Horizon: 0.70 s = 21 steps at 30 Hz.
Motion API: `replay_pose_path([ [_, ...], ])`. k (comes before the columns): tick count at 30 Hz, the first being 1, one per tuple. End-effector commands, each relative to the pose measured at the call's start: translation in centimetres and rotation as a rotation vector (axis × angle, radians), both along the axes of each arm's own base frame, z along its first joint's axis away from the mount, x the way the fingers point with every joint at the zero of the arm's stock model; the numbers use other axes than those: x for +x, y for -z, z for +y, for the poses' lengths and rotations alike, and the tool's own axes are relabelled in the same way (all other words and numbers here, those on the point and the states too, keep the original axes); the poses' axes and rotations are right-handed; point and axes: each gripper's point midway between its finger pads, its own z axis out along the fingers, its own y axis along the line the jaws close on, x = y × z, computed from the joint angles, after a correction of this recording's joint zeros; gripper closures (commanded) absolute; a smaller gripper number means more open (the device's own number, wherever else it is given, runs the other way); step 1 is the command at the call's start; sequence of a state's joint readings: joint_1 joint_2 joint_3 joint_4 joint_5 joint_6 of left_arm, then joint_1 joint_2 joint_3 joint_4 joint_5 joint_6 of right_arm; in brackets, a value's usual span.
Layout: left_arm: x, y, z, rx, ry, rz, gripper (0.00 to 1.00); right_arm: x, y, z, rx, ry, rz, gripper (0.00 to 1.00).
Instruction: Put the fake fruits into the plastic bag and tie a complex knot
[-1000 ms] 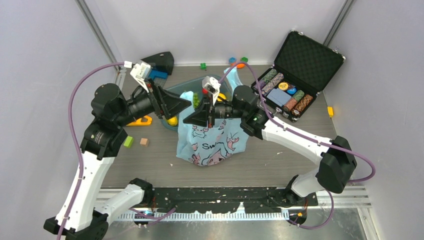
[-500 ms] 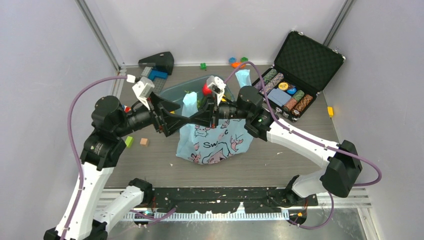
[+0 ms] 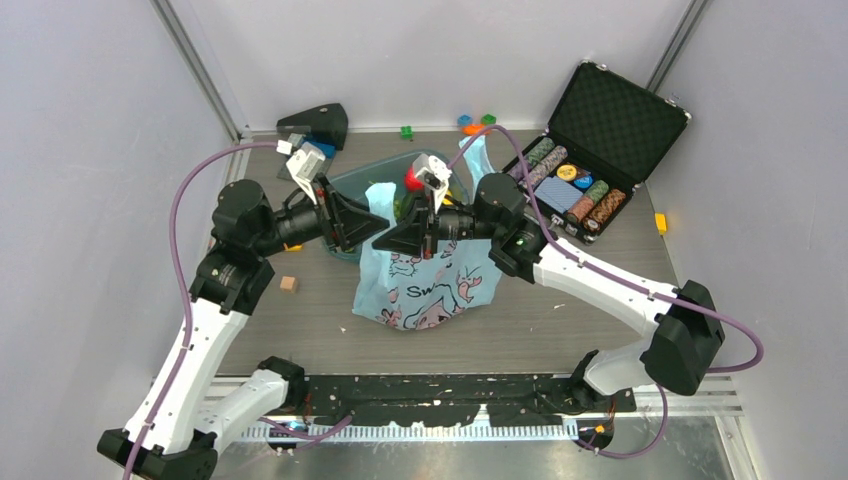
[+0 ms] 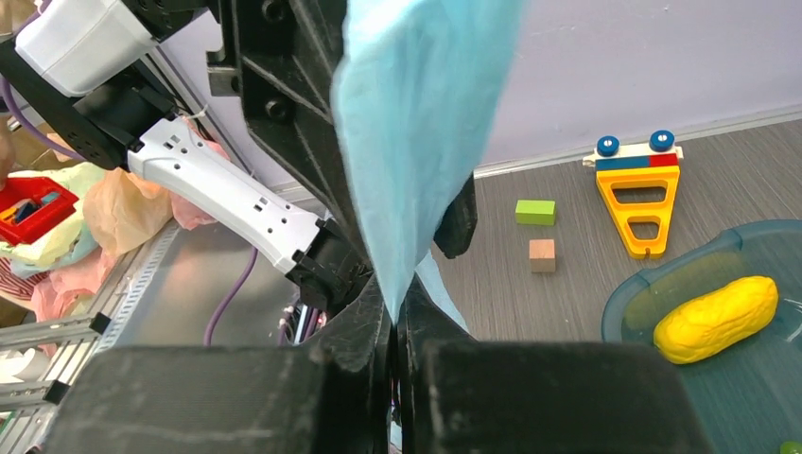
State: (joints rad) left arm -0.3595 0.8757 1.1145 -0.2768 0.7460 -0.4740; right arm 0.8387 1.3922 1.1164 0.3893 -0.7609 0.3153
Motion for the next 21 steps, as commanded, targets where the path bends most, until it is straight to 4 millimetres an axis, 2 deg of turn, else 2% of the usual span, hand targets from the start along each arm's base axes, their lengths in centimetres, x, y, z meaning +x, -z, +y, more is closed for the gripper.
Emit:
replay_pose_path([
  [1,-0.7,-1.9,-0.4,-0.058,0.048,-0.071,0.84,-1.0,-3.0,-0.8,0.075,-0.007,-0.063,0.94],
  [2,-0.8,-1.9,-0.4,-0.058,0.053,-0.075,0.91,-1.0,-3.0,-0.9,0.072,-0.003,-0.061,0.92],
  [4,-1.0,-1.8,-0.4,-0.054,0.06,-0.086,1.0,-0.9,-3.0,-1.1,0.062,0.009,-0.061,0.77],
  [5,-1.1,-1.6,-0.4,-0.05,0.064,-0.09,1.0,-0.9,-3.1,-1.2,0.06,0.013,-0.069,0.63],
  [6,-1.1,-1.5,-0.4,-0.047,0.068,-0.093,1.0,-0.7,-3.2,-1.6,0.053,0.023,-0.07,0.55],
  [7,-1.2,-1.5,-0.4,-0.044,0.073,-0.1,1.0,-0.7,-3.5,-1.8,0.054,0.029,-0.072,0.41],
  [8,-1.4,-1.5,-0.4,-0.041,0.083,-0.109,1.0,-0.6,-3.8,-2.3,0.053,0.042,-0.072,0.34],
  [9,-1.5,-1.5,-0.4,-0.038,0.086,-0.116,1.0,-0.5,-4.1,-2.6,0.054,0.051,-0.074,0.23],
  [11,-1.6,-1.4,-0.4,-0.029,0.093,-0.129,1.0,-0.1,-5.1,-3.6,0.06,0.095,-0.088,0.12],
  [12,-1.7,-1.3,-0.4,-0.025,0.099,-0.135,1.0,0.1,-5.3,-4.1,0.048,0.116,-0.094,0.1],
  [14,-1.9,-1.2,-0.4,-0.017,0.111,-0.137,1.0,0.3,-7.0,-4.7,0.05,0.159,-0.12,0.05],
  [15,-2.0,-1.1,-0.4,-0.015,0.116,-0.137,1.0,0.7,-7.0,-4.9,0.035,0.183,-0.108,0.05],
  [16,-2.0,-1.0,-0.5,-0.014,0.12,-0.138,1.0,0.7,-8.1,-5.1,0.047,0.195,-0.121,0.05],
  [17,-2.0,-1.0,-0.5,-0.012,0.124,-0.138,1.0,1.0,-8.2,-5.1,0.038,0.211,-0.11,0.05],
  [18,-2.0,-1.0,-0.5,-0.012,0.125,-0.14,1.0,1.1,-9.1,-5.2,0.049,0.223,-0.109,0.05],
  [21,-2.1,-0.9,-0.5,-0.011,0.128,-0.144,1.0,1.7,-9.7,-4.9,0.044,0.246,-0.066,0.08],
])
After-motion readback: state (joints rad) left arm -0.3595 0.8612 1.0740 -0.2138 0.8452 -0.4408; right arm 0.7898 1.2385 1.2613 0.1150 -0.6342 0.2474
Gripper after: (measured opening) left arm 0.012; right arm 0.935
